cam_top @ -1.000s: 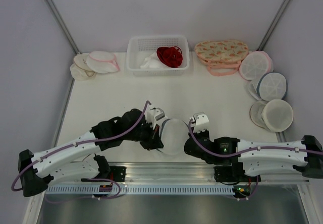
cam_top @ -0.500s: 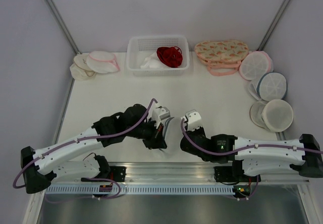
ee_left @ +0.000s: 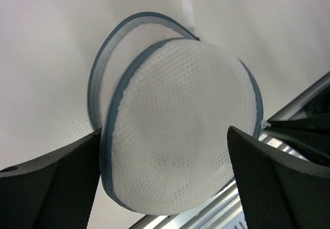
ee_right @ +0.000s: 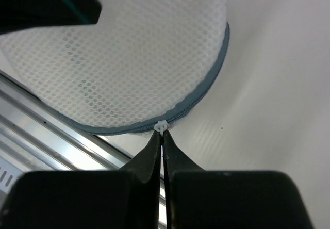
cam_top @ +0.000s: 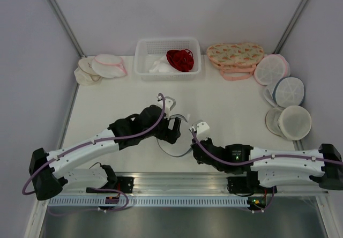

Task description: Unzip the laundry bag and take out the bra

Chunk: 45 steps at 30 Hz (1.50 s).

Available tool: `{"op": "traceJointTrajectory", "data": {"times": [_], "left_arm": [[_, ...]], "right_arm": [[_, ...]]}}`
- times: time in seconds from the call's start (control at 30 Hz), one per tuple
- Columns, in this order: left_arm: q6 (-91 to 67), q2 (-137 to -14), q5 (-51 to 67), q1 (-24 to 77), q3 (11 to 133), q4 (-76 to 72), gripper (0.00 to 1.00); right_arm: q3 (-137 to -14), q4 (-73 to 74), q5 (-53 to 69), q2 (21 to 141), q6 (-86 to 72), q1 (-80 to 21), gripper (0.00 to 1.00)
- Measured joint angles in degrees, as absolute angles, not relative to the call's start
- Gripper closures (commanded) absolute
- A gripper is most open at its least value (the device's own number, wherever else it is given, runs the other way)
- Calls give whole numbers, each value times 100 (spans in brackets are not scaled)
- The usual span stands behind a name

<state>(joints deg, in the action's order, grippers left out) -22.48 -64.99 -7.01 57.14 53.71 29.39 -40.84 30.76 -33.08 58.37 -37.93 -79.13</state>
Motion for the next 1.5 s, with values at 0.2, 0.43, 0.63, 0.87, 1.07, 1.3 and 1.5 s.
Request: {"op": "traceJointTrajectory", "data": {"times": [0.2,0.43,0.63,0.87,1.07,1.3,1.5], "left_arm": [[-3015,-6112,-1186,5686,5063,2692,0],[-4390,-4799,-1208,5686,3863,2825,0],[-5207,-3264,-1570,5686,3227,3135,3],[-5391,-3070,-1433,5686,3175,2794,5],[-5675,-3306,-1660,5686,3175,2967,0],[-6344,-2307,-2856,5686,3188,4071,0],[-6777,-2318,-2480,5682,3107,4309,0]], "right_arm": [[-4056,2547,-2816,6243,-3854,-7911,100],[-3787,1774,-2180,6257,-3854,-7911,99],[-3664,1389,-2029,6060,-3859,-7911,100],[-3664,1374,-2034,6093,-3879,-7911,100],[-3664,1409,-2080,6099,-3970,-7896,100],[-3682,2167,-3015,6095,-4641,-7867,100],[-3688,2418,-3262,6097,-4917,-7835,100]]}}
